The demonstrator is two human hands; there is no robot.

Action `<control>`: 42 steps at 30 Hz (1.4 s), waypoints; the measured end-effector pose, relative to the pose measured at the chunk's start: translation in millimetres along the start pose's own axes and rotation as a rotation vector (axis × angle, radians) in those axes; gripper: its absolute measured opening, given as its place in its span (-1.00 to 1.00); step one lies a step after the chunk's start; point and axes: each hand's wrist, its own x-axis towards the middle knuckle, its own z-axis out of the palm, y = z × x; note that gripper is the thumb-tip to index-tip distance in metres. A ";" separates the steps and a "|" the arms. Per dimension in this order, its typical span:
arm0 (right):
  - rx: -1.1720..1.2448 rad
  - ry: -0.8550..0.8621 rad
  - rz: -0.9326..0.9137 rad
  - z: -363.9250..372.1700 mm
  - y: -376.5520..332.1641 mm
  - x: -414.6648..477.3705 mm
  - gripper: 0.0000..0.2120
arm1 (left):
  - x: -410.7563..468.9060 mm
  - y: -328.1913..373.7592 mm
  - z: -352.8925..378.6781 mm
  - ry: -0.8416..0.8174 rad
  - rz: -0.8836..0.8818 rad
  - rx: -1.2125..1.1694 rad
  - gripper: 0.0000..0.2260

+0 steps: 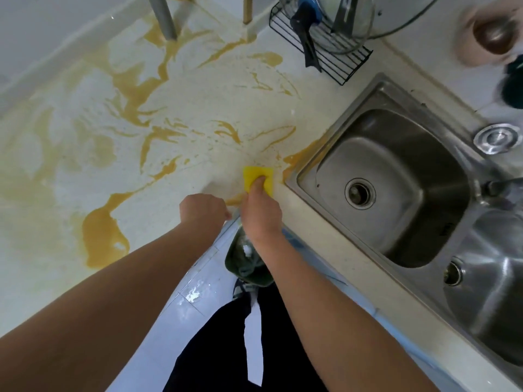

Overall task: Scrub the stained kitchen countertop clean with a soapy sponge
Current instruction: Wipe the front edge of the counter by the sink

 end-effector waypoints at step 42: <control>0.031 -0.076 -0.114 -19.2 2.5 10.8 -0.31 | 1.2 7.1 -25.0 -0.224 -0.194 -0.017 -0.83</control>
